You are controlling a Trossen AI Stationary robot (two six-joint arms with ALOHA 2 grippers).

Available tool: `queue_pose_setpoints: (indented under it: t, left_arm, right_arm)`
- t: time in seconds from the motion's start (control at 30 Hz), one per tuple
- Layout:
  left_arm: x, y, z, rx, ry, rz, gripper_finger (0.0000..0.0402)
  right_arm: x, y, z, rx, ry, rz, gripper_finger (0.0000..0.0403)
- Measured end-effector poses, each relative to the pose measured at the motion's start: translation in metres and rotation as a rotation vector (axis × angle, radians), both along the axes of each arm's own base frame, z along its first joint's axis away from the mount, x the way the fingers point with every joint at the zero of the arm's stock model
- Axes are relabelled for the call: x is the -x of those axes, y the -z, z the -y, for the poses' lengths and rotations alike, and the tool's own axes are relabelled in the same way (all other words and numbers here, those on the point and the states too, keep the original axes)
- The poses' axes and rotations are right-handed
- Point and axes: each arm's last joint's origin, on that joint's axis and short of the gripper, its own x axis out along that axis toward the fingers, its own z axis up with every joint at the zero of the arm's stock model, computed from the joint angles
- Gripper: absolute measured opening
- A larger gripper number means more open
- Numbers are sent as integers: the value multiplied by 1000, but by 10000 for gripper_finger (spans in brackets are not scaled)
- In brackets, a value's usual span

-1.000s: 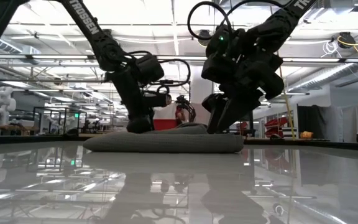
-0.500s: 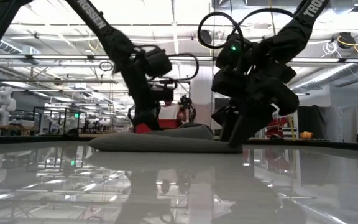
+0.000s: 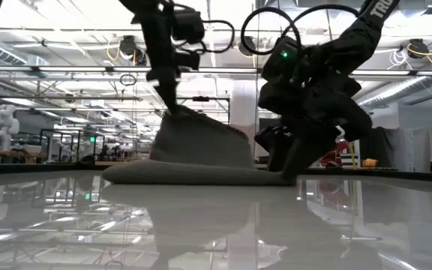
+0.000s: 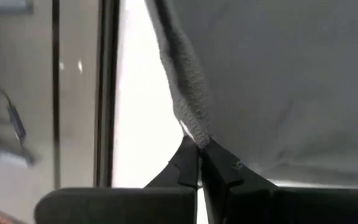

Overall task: Roll towel
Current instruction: Fold the dark gray towel

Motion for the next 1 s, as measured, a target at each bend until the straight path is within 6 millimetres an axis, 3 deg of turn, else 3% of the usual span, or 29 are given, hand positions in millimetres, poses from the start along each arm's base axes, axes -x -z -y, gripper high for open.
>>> queue_pose_setpoints:
  t: [0.1,0.2,0.43,0.53,0.67,0.83,1.0]
  left_arm:
    - [10,-10,-10,29,-89,-15,2]
    - [18,-4,-19,108,-148,-39,2]
    - [24,48,-37,378,-232,-133,2]
    - [22,69,-37,443,-230,-173,3]
    - [18,76,-38,464,-219,-143,8]
    - [14,74,-39,496,-201,-85,11]
    - [12,73,-37,511,-193,-78,13]
  right_arm:
    - [2,0,-5,31,-31,-14,169]
    - [5,-3,-10,39,-59,-29,155]
    - [11,-28,-19,64,-64,35,140]
    - [11,-40,-23,76,-63,100,160]
    - [4,-47,-28,57,-52,193,208]
    - [-12,-38,-32,35,-40,296,250]
    - [-29,-17,-31,22,-14,324,237]
